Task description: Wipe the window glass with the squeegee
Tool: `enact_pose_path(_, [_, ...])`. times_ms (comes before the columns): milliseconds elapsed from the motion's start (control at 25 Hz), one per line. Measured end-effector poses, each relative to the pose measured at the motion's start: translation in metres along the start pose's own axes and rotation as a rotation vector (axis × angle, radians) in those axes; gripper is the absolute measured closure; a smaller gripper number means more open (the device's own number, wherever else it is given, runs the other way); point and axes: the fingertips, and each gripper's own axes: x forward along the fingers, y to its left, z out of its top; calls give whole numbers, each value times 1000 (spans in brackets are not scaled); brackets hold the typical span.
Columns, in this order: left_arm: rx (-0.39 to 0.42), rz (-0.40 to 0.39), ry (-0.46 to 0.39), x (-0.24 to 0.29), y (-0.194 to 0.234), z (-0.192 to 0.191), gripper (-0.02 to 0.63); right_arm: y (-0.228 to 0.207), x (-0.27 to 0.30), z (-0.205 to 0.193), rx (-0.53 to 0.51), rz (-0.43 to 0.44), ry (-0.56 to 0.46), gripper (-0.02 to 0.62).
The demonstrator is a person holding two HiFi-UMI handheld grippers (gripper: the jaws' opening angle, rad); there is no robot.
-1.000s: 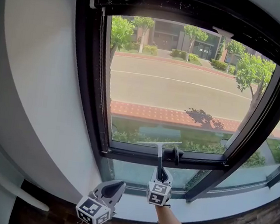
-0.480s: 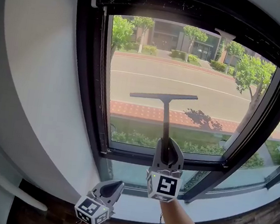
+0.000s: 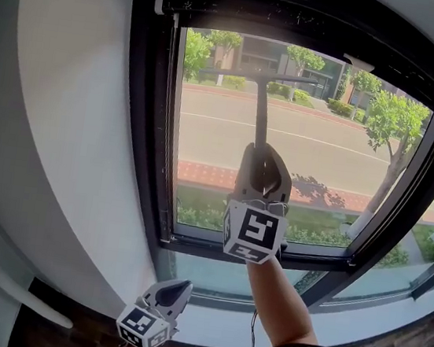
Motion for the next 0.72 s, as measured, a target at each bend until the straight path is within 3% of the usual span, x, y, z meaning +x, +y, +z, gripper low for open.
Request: enact_pose_path(720, [3, -10, -24, -1, 22, 7, 588, 33, 86, 45, -17, -27, -37, 497])
